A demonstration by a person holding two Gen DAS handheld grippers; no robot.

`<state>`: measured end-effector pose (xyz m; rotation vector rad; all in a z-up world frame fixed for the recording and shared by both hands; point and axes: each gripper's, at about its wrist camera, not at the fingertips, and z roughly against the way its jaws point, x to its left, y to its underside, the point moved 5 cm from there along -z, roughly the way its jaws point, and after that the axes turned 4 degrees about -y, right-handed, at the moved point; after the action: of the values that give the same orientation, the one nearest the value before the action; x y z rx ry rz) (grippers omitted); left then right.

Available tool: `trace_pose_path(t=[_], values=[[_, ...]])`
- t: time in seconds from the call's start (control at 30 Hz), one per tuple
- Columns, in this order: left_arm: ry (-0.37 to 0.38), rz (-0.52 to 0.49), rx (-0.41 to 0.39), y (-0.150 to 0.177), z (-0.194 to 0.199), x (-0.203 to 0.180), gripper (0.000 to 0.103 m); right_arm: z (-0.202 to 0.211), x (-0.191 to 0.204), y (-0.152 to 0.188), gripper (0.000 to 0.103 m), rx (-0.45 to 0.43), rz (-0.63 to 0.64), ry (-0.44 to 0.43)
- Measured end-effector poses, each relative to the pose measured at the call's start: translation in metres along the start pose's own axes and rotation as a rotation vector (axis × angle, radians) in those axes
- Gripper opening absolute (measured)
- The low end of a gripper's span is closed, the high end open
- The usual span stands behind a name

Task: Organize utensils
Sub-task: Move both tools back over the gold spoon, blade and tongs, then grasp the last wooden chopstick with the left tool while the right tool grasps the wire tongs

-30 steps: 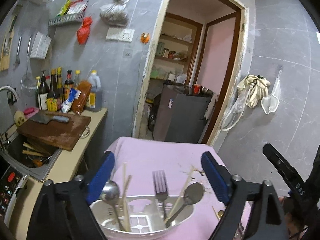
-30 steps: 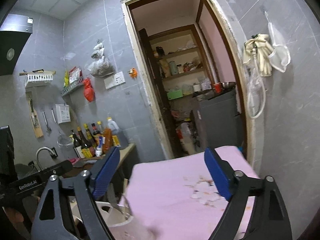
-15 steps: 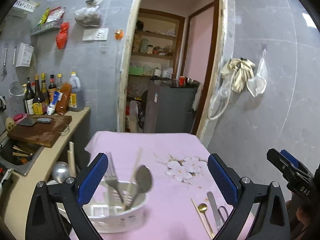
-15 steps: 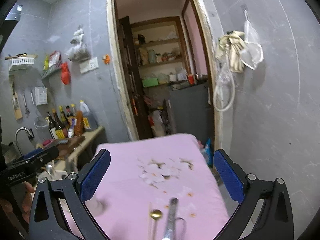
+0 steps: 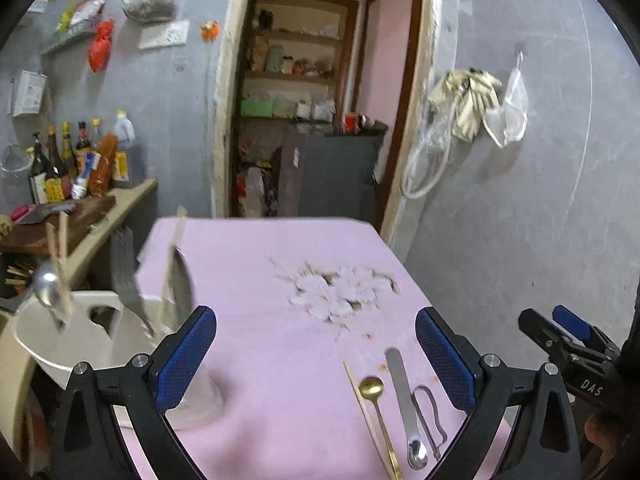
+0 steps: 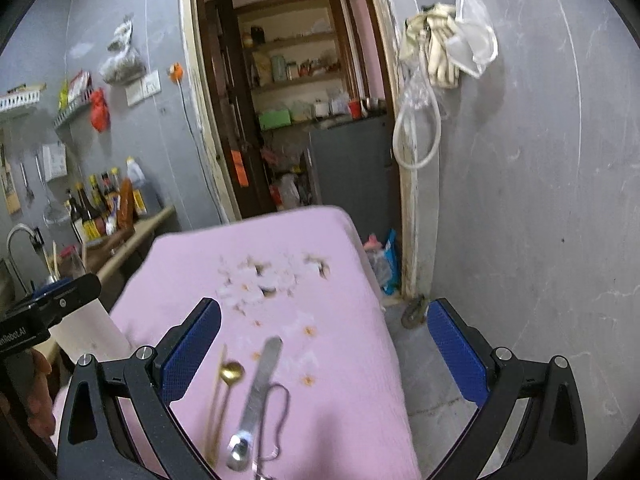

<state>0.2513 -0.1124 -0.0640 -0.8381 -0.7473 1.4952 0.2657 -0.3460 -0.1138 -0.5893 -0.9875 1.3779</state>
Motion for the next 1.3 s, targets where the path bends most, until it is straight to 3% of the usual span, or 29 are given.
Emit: trace_pose_path(t=[0.3, 0.67, 0.87, 1.07, 1.3], values=[[0.048, -0.047, 0.15, 0.038, -0.046, -0.016, 0.096, -0.037, 0.002, 0.056, 0.101, 0.15, 0.058, 0.004], [0.098, -0.047, 0.316, 0.08, -0.084, -0.018, 0.061, -0.055, 0.024, 0.077, 0.101, 0.244, 0.178, -0.003], [0.151, -0.027, 0.367, 0.088, -0.094, -0.02, 0.048, -0.061, 0.035, 0.085, 0.101, 0.301, 0.244, 0.02], [0.16, -0.028, 0.38, 0.089, -0.098, -0.023, 0.044, -0.066, 0.035, 0.089, 0.1, 0.347, 0.268, 0.086], [0.188, -0.046, 0.411, 0.091, -0.102, -0.029, 0.031, -0.06, 0.033, 0.09, 0.065, 0.357, 0.272, 0.122]])
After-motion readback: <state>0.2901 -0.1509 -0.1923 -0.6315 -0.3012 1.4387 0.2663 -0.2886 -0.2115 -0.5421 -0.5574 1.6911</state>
